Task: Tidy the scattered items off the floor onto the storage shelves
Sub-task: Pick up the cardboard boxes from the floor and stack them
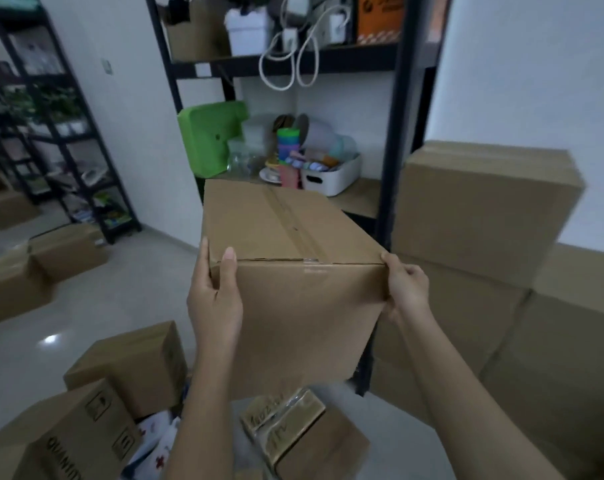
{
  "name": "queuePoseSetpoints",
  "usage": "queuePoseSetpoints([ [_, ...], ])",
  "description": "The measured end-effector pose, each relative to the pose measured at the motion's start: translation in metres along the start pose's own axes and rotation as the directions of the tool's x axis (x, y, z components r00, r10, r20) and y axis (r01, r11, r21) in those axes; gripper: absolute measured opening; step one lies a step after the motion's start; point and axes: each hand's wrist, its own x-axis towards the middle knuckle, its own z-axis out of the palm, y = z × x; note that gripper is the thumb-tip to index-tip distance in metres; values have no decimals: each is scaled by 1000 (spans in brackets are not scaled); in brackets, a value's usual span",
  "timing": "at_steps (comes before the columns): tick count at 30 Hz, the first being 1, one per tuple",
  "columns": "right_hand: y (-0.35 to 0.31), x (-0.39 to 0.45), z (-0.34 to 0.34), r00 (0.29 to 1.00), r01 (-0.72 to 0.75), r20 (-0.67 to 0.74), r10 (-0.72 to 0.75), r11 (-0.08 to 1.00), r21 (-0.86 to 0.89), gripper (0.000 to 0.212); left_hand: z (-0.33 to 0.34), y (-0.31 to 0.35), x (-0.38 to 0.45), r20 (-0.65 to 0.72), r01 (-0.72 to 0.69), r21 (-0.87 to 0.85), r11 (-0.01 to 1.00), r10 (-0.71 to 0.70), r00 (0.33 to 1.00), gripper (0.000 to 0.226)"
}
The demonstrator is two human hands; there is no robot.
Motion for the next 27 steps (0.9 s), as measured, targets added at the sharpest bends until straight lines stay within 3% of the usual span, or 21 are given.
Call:
queuePoseSetpoints([
  [14,-107,-78,-267,958,241,-166,-233,970,31,40,73,144,-198,117,-83,-189,978,107,987,54],
  [21,-147,-104,-389,882,356,-321,-345,934,-28,40,125,183,-295,148,-88,-276,957,133,980,54],
  [27,-176,-112,-475,806,415,-442,-394,908,-52,33,178,203,-358,268,-2,-345,939,100,958,55],
])
